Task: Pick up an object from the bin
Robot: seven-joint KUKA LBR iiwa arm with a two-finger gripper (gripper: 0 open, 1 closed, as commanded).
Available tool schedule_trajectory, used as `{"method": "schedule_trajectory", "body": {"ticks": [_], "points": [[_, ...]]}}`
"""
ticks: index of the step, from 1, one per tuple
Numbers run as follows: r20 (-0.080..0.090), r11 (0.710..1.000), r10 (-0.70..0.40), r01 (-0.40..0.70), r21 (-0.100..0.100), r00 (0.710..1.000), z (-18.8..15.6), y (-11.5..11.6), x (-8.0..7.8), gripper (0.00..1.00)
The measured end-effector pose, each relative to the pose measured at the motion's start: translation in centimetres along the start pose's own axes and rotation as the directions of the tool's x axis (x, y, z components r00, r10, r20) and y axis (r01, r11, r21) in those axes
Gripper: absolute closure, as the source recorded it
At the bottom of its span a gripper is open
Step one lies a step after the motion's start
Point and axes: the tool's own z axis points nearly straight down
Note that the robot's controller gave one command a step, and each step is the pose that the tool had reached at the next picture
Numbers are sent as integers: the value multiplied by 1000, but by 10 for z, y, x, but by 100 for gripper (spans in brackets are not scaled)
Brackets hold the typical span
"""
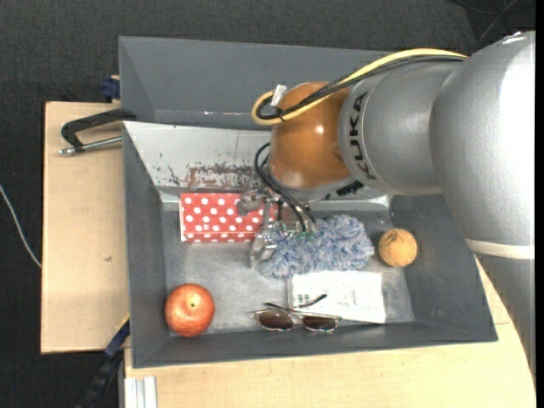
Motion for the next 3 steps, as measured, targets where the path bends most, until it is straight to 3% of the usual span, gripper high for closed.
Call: {"method": "schedule_trajectory", "body": {"ticks": [3], "points": [[-2, 1000, 1, -1, 1, 1000, -10, 2, 3, 0]]}}
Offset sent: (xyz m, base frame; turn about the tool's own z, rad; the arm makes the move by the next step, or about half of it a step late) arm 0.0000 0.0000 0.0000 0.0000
